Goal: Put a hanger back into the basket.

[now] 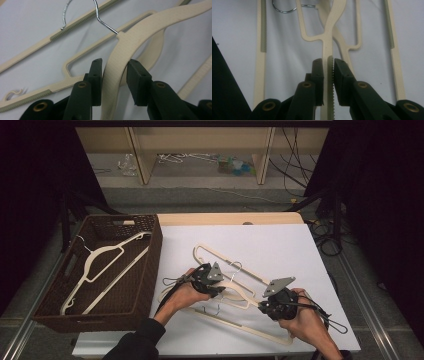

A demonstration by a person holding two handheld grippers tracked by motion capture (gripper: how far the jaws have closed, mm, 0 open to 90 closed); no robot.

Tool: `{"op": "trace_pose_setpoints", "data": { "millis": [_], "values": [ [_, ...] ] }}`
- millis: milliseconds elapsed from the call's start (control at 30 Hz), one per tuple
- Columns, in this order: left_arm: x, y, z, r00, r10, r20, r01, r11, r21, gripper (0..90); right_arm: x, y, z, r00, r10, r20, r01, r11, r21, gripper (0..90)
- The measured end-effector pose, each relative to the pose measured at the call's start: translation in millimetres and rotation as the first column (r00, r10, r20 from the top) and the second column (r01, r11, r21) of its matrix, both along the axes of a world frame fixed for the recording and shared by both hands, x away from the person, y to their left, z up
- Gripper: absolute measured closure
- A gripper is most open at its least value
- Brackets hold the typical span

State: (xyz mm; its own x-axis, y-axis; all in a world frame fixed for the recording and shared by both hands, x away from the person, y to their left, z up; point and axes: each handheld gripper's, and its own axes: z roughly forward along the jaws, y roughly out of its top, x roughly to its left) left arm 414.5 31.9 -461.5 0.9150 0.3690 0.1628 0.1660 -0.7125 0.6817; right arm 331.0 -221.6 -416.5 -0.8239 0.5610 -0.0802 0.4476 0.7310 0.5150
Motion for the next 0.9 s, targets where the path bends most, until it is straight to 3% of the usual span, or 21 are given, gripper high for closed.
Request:
{"op": "trace_pose_setpoints", "data": {
  "millis": [267, 333, 367, 467, 567, 667, 800, 833, 900],
  "values": [
    [-18.0, 12.8, 24.7, 0.9951, -0.093, 0.034, 0.093, 0.9956, 0.012, 70.1, -1.1, -8.1, -3.6, 0.9996, 0.021, -0.019, -0.021, 0.999, 0.029, 80.1],
    [-22.4, 20.4, 33.6, 0.9917, -0.128, 0.005, 0.128, 0.9912, -0.034, 73.0, -1.4, -10.1, -4.3, 0.9992, 0.034, -0.022, -0.034, 0.999, 0.015, 80.0],
    [-26.8, 21.7, 35.8, 0.9944, -0.105, -0.007, 0.104, 0.9896, -0.1, 74.2, -1.8, -11.8, -5.1, 0.9997, 0.022, -0.014, -0.022, 1.0, 0.015, 78.9],
    [-34.2, 27.8, 39.8, 0.992, -0.126, -0.014, 0.123, 0.9864, -0.109, 75.9, -3.4, -17.7, -3.6, 0.9978, 0.047, -0.048, -0.042, 0.996, 0.083, 80.4],
    [-38.9, 29.4, 43.8, 0.9908, -0.134, -0.021, 0.13, 0.983, -0.129, 77.0, -3.0, -21.1, -2.5, 0.9974, 0.049, -0.052, -0.044, 0.995, 0.094, 80.3],
    [-45.1, 32.1, 49.4, 0.986, -0.163, -0.034, 0.156, 0.9742, -0.164, 78.7, -4.6, -23.5, 1.1, 0.998, 0.045, -0.044, -0.039, 0.99, 0.137, 77.7],
    [-50.7, 35.2, 53.0, 0.9848, -0.166, -0.05, 0.155, 0.9707, -0.184, 80.2, -7.6, -23.7, 3.5, 0.9963, 0.07, -0.05, -0.063, 0.989, 0.135, 72.2],
    [-55.7, 37.4, 55.5, 0.983, -0.172, -0.063, 0.156, 0.9658, -0.207, 80.9, -8.9, -22.0, 1.5, 0.9957, 0.081, -0.045, -0.075, 0.99, 0.121, 71.3],
    [-62.2, 39.1, 57.9, 0.9809, -0.189, -0.045, 0.177, 0.9635, -0.201, 81.2, -10.9, -19.8, 0.1, 0.9928, 0.106, -0.056, -0.099, 0.988, 0.118, 71.9]
  ]
}}
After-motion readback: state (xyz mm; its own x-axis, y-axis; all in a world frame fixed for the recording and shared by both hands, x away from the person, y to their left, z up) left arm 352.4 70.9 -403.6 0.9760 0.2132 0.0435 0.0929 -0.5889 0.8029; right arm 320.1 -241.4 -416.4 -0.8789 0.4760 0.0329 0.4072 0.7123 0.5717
